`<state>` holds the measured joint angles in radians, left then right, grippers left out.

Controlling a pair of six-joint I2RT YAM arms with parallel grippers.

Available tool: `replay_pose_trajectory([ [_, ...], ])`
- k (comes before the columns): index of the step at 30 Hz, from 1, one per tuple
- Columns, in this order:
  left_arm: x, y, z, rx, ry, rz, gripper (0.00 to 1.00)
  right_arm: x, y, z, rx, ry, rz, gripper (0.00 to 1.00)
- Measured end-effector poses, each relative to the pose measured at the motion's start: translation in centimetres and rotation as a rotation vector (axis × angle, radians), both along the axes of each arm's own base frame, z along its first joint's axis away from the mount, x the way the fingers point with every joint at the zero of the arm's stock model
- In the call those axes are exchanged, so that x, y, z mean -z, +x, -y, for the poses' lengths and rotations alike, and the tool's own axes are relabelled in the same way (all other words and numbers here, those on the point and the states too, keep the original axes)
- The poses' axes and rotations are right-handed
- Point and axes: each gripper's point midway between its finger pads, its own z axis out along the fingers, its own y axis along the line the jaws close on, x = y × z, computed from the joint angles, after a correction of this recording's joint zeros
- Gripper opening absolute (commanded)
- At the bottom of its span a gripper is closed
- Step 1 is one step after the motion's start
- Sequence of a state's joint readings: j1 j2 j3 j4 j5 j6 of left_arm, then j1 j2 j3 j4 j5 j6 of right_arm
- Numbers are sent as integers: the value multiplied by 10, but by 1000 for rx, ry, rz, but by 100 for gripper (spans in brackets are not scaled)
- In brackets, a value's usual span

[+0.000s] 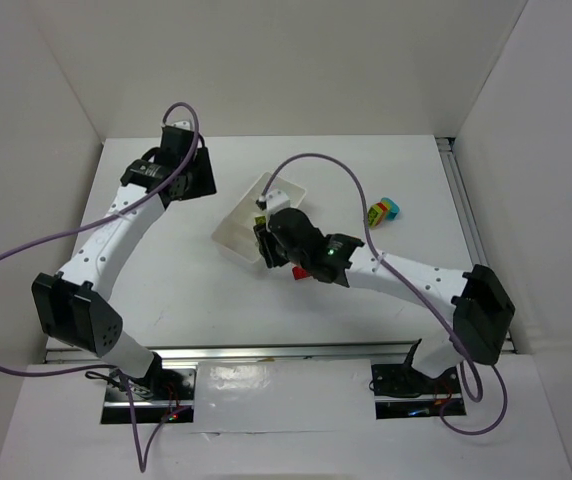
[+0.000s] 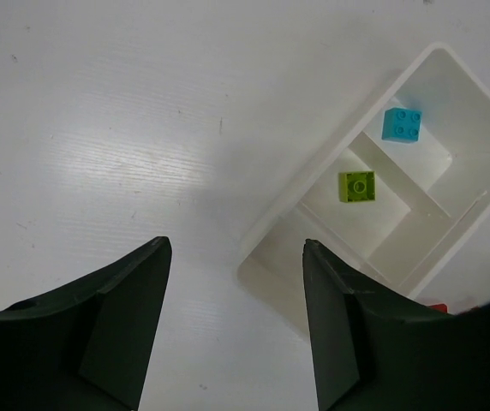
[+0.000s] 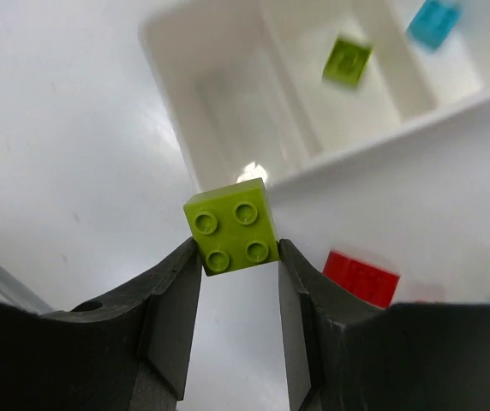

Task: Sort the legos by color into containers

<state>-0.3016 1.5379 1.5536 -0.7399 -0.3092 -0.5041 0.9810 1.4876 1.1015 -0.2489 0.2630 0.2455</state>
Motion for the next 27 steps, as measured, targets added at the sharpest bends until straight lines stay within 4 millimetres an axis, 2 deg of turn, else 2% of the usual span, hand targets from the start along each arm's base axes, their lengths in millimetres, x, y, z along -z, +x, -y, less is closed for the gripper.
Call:
replay_pose_trajectory([
  [3,0,1,-4,-12,-6,-1,71,-36,28,-9,52,62,62,38],
  [5,0,1,-4,-13,-20,-4,70,-45,47,-13,77,76,93,38],
  [7,2,2,-3,-20,-39,-8,70,-42,68,-16,105,61,104,38],
  [9,4,2,-2,-19,-49,-17,70,-32,87,-24,121,48,105,38],
  [12,7,3,0,-24,-76,-28,71,-4,111,-30,146,17,83,38],
  [16,8,3,0,-22,-94,-31,71,32,129,-24,172,-34,39,38],
  [21,14,-3,-4,-27,-96,-50,71,48,145,-24,187,-44,21,42],
  [24,16,-3,-4,-24,-100,-56,71,49,147,-26,186,-38,20,58],
  [25,17,-4,-3,-23,-102,-57,72,50,147,-27,185,-37,18,66],
  [27,16,-4,-2,-19,-106,-58,72,49,148,-28,184,-32,18,70],
])
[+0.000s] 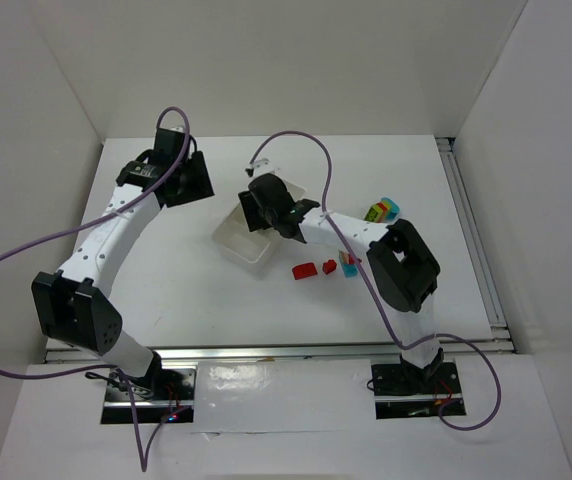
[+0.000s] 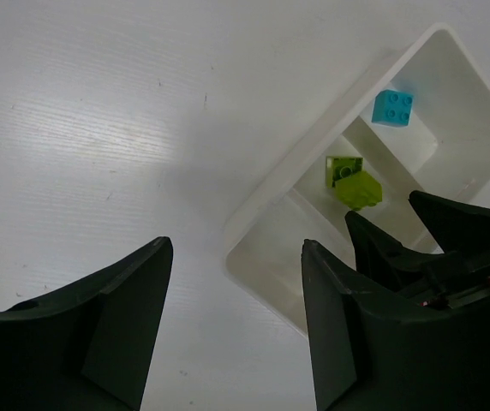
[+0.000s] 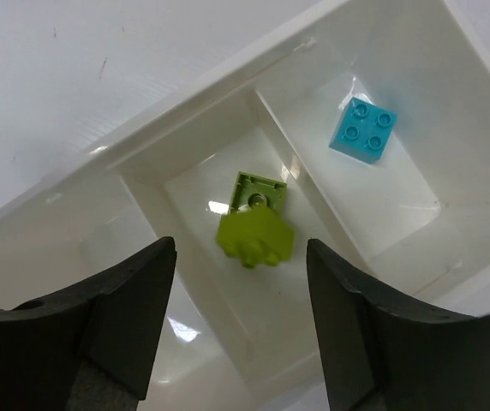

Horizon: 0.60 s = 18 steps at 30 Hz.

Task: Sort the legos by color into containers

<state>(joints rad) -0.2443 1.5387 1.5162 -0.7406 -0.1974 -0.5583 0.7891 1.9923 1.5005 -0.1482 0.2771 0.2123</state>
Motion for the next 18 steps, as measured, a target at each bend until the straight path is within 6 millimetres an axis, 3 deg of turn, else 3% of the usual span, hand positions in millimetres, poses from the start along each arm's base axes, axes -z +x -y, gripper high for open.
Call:
replay_pose_trajectory([
  [5,0,-1,2,9,-9,-3,73,-8,5,-1,6,12,15,72],
  [10,0,-1,4,17,-9,-4,73,-22,4,14,50,25,33,64],
  [13,0,-2,8,34,-4,-3,73,-45,-8,57,119,52,44,66],
  [18,-6,-10,42,141,-16,8,73,-112,-29,172,347,160,117,85],
])
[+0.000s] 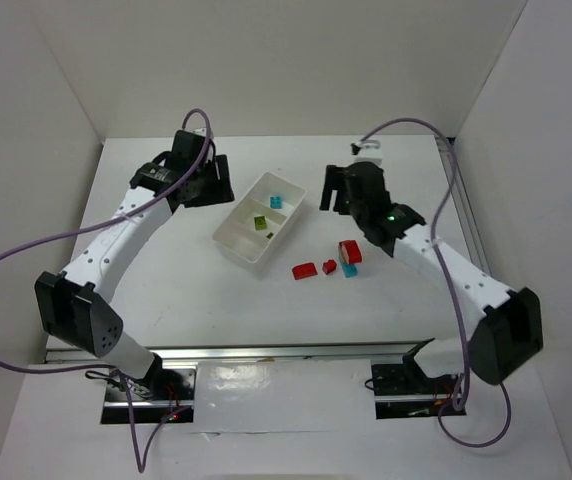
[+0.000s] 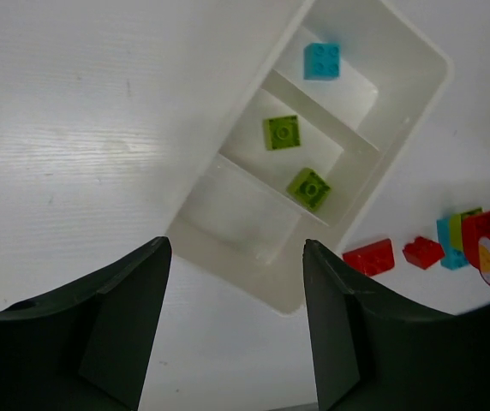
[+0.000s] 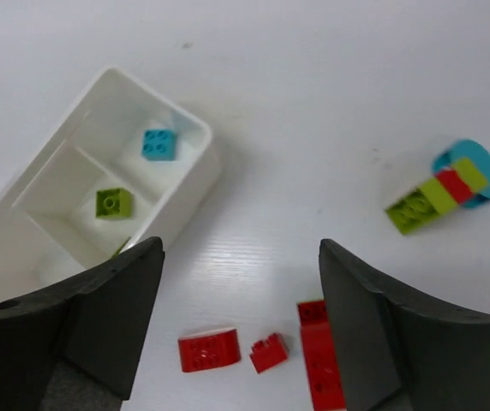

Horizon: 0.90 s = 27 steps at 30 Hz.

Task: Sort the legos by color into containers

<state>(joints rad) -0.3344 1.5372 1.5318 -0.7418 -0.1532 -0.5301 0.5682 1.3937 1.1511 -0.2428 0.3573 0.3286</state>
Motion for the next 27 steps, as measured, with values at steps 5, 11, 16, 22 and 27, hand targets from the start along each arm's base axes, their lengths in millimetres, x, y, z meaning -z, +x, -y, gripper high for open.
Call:
replay_pose_trajectory([
  [5,-11,-5,48,131,-31,23,73,3,-25,51,102,41,-47,89],
  [11,-12,-10,100,302,-44,22,73,74,-61,60,68,6,-282,92],
  [16,-7,-20,118,389,-58,3,73,97,-73,55,18,8,-373,89],
  [22,-4,-22,123,419,-69,-10,73,122,-79,61,15,-6,-438,79],
  [27,0,-22,124,432,-62,-19,73,138,-77,67,22,-29,-472,64],
])
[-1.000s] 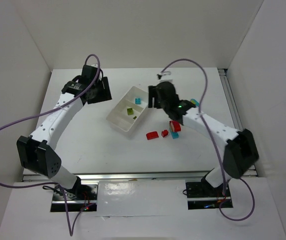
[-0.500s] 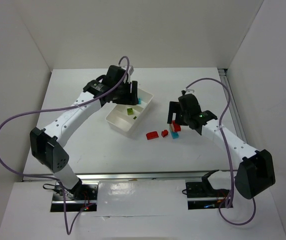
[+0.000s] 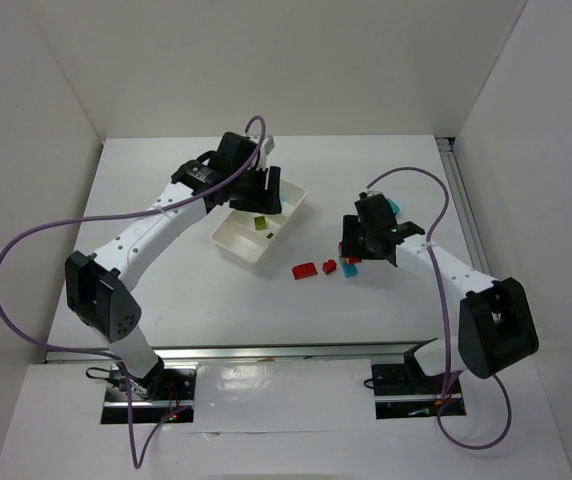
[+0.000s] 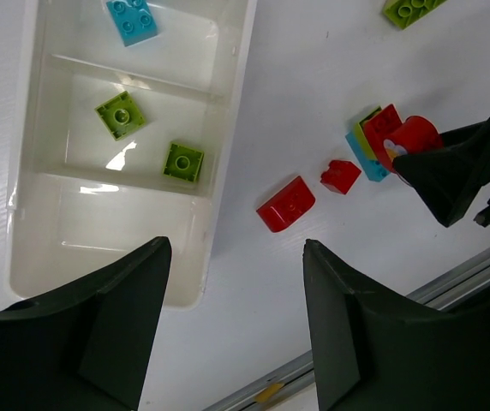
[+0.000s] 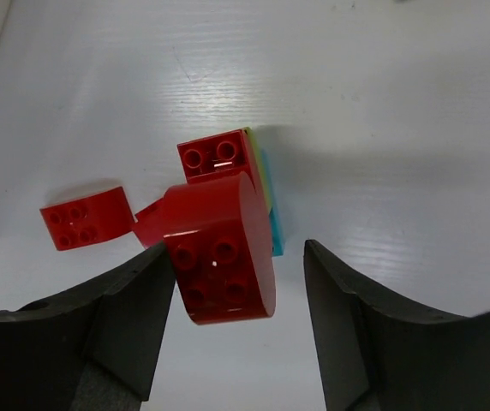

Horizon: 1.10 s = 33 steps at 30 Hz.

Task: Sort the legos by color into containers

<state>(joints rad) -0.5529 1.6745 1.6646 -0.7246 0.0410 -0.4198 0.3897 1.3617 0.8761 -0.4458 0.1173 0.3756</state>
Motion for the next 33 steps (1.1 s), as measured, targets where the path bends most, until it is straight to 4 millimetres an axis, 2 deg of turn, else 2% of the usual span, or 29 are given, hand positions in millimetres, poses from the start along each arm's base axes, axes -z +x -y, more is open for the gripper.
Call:
replay_pose_trajectory([
  [1,0,0,0,1,0,-1,73,3,1,0,-3,-3,-5,54],
  [4,1,0,0,3,0,-2,73,6,3,-1,-11,-9,-6,35],
  [5,1,0,1,4,0,-1,73,5,4,-1,-13,-8,-1,22],
  [9,1,-1,1,15,0,-1,76,0,5,0,-14,-4,6,5],
  [11,0,-2,2,39,-2,0,79,-12,7,-2,-29,29,18,4],
  [13,-3,-3,4,76,-21,-4,79,-35,15,-2,-47,84,62,4],
  [17,-15,1,7,148,-120,5,82,-100,34,-4,-108,253,207,4],
  [20,-21,-2,6,208,-243,10,84,-136,39,-10,-181,370,287,4],
  [24,-24,-17,6,319,-409,-31,88,-156,33,-27,-290,541,303,4],
  [28,-34,-37,19,461,-551,-76,88,-174,20,-46,-404,690,305,4],
  [33,-46,-50,35,564,-643,-81,88,-191,10,-57,-493,779,306,4],
])
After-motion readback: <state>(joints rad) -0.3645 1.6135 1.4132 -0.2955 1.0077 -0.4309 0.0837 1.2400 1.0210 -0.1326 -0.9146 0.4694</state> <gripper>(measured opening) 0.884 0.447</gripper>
